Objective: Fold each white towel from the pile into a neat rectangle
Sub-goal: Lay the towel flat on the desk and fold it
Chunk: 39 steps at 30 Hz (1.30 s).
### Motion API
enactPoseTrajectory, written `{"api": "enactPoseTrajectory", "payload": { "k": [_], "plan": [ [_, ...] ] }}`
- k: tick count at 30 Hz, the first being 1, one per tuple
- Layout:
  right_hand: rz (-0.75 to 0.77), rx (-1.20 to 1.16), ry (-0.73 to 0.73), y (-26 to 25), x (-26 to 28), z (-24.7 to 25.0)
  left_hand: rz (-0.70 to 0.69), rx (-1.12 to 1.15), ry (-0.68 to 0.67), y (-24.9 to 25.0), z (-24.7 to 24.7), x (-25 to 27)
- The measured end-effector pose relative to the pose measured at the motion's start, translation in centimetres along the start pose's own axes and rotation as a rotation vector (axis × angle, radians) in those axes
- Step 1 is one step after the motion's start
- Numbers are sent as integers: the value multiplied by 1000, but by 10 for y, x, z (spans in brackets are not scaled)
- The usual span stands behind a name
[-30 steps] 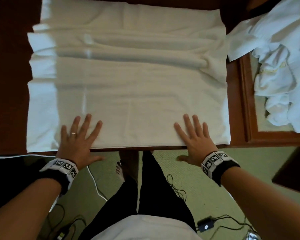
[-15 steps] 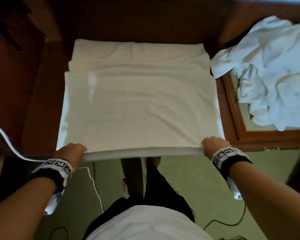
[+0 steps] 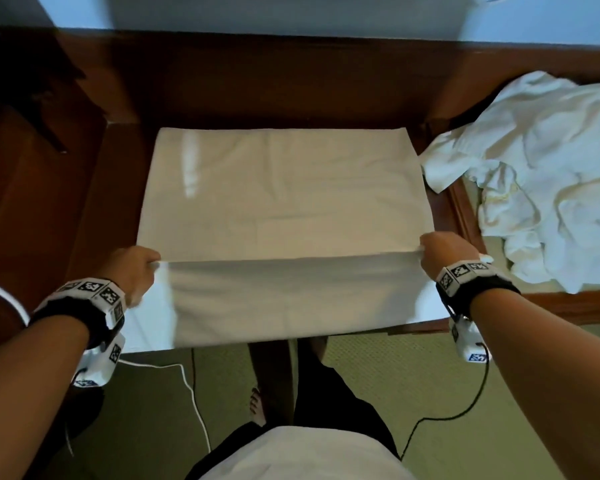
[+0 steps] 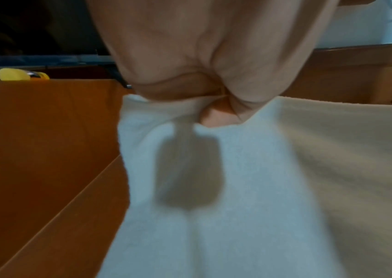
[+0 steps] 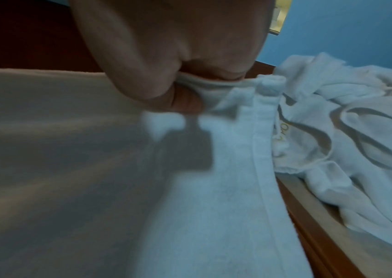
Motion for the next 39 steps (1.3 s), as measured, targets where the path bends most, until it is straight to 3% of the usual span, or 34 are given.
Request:
{"api": "enactPoseTrajectory", "payload": {
  "k": [5,12,15,17,19,21,25,29,32,34,36,39],
  "plan": [
    [30,-18,51,-10,-57,30,-50,-61,90,20,43,-51],
    [51,-26,17,-24,-129,31,1,-142,99,36,50,-108],
    [81,-43,166,-24,-141,24,-6,-189,207,42,50,-111],
    [86,-139,326,-23,-132,19,-27,-183,319,45,44,-102],
    [123,-283,424,-33,-112,7,-87,-120,342,55,19,-87],
    [186,-362,366,-52,-89,-22,-161,-110,275,68,-25,-68],
    [222,-201,39,-62,-47,-108,-124,-155,103,50,-108,-21],
    [205,-184,0,-50,-28,-129,-100,-156,88,35,-127,0],
    [167,-247,76,-70,-27,-114,-108,-108,135,50,-117,-3],
    [269,-278,151,-115,-19,-100,-200,-105,149,80,-116,-4],
    [478,-249,169,-177,1,-99,-315,-174,143,114,-125,-1],
    [665,-109,64,-228,21,-123,-306,-202,156,124,-136,-3]
  ]
}}
Point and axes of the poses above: each hand's wrist, its own x-axis away from the middle knuckle, its own z-axis out of the back of the hand, y = z × x, the point moved 10 cm from there along -x, towards the middle knuckle, and after that the axes turned 5 degrees about -x, right-handed, at the moved point
